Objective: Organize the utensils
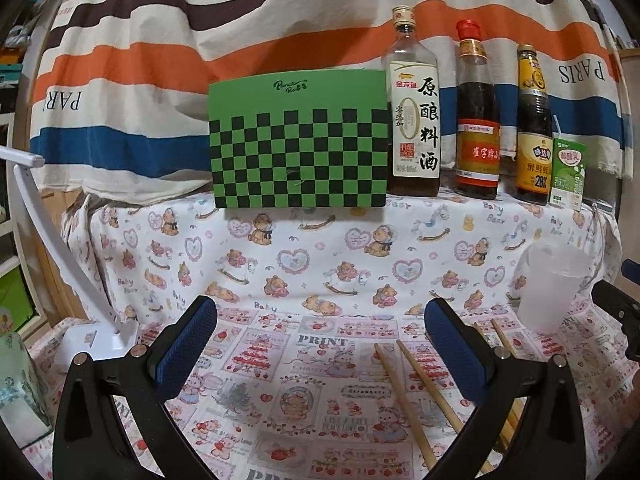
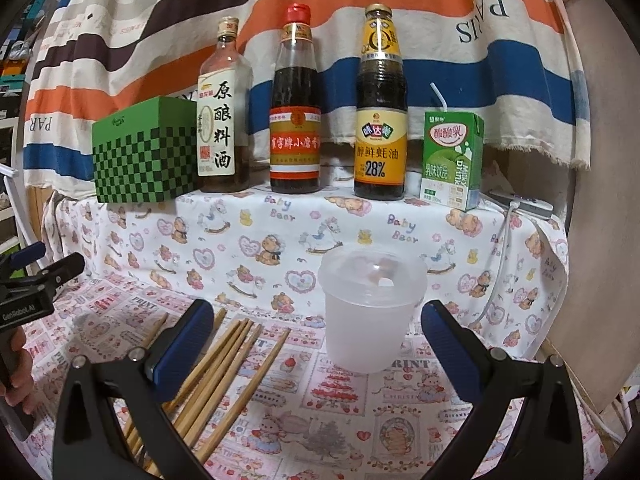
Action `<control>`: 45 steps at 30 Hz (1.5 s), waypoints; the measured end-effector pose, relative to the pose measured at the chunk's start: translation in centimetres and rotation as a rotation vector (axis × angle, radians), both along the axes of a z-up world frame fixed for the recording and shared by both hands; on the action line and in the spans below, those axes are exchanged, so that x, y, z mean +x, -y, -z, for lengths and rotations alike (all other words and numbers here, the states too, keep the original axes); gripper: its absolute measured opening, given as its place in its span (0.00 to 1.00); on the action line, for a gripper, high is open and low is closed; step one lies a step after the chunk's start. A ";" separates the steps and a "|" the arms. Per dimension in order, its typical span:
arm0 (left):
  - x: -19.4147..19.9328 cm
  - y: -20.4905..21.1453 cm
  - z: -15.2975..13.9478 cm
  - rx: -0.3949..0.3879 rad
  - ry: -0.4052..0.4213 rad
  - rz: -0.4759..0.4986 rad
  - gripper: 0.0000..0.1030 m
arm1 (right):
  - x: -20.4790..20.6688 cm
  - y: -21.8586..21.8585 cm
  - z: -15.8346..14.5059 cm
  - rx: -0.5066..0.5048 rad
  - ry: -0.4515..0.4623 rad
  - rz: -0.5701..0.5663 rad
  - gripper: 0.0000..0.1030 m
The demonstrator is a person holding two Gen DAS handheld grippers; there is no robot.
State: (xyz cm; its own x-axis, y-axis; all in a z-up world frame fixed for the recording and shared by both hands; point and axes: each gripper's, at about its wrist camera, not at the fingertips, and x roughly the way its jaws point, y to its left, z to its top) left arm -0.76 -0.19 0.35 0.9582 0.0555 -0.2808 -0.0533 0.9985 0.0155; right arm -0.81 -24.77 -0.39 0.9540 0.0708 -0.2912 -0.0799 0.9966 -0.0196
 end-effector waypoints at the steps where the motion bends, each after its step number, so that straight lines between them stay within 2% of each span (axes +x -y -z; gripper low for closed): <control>1: 0.0 0.0 0.0 0.003 0.001 0.000 1.00 | 0.0 0.0 0.0 0.000 -0.001 0.001 1.00; 17: -0.1 0.1 -0.1 0.018 -0.003 0.004 1.00 | 0.1 0.3 0.0 0.016 -0.005 0.009 1.00; 30: 0.0 0.0 -0.1 0.018 -0.010 0.000 1.00 | 0.0 -0.2 0.1 0.022 -0.016 -0.064 1.00; 35: 0.2 0.0 0.1 0.003 -0.026 0.047 1.00 | 0.1 -0.2 0.1 0.022 -0.023 -0.061 1.00; 45: 0.0 0.1 0.0 0.008 -0.026 0.029 1.00 | 0.1 -0.3 0.1 0.019 -0.027 -0.067 1.00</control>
State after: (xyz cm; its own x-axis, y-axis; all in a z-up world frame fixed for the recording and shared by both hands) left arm -0.73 -0.25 0.30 0.9518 0.0305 -0.3053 -0.0240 0.9994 0.0250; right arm -0.74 -24.45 -0.53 0.9389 0.1395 -0.3145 -0.1464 0.9892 0.0019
